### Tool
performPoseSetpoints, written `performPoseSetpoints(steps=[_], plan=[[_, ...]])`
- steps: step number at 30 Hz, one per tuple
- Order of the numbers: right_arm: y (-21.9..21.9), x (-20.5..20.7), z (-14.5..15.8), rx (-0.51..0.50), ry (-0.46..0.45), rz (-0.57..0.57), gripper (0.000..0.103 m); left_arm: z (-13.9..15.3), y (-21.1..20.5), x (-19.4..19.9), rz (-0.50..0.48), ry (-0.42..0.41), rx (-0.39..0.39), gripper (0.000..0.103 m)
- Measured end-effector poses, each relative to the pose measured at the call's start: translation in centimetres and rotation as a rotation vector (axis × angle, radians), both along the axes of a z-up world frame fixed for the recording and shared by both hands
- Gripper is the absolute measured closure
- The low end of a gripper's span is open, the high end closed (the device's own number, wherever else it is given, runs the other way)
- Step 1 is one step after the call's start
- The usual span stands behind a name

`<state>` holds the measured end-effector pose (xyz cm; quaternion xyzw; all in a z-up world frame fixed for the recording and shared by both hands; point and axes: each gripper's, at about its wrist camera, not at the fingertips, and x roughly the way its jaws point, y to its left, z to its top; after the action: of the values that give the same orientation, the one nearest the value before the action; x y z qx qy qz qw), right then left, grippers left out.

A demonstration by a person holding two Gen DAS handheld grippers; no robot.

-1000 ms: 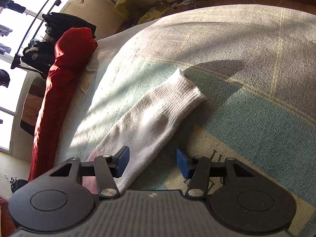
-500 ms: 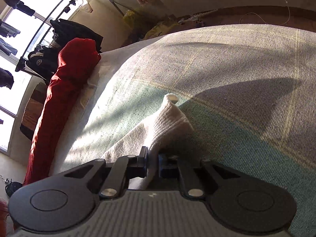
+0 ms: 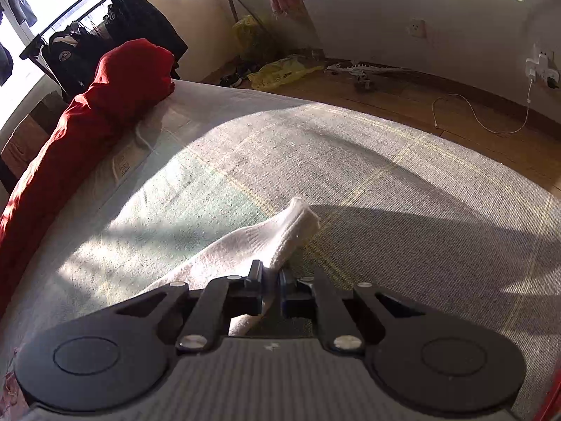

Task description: Fold clothes

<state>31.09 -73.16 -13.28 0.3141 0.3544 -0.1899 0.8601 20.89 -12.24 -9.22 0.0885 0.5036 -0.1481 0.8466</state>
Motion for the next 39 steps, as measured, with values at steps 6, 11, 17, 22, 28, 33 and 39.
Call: performPoseSetpoints(steps=[6,11,17,22,28,33,39], plan=[[1.0,-1.3,1.6,0.011,0.036,-0.059,0.076,0.3,-0.1,-0.4,-0.022,-0.019,-0.001,0.02],[5.1,-0.7,5.9,-0.059,0.036,0.073,0.068,0.3,0.2,-0.6,-0.009,-0.018,-0.026,0.02],[13.2,5.0,7.2,-0.085,0.117,0.251,0.064,0.5,0.5,-1.2,-0.015,-0.026,-0.03,0.02],[16.5,8.1,2.7,-0.165,0.293,0.278,0.063,0.5,1.7,-0.9,0.014,-0.026,-0.03,0.02],[16.0,8.6,2.1,-0.209,0.227,0.259,0.055,-0.3,2.0,-0.5,0.025,-0.013,-0.029,0.019],[18.4,7.8,4.6,-0.19,0.253,0.291,0.049,-0.3,1.8,-0.4,0.01,-0.018,-0.04,0.019],[20.8,9.4,1.8,-0.216,0.314,0.324,0.038,-0.4,1.6,-0.3,0.006,-0.018,-0.028,0.019]])
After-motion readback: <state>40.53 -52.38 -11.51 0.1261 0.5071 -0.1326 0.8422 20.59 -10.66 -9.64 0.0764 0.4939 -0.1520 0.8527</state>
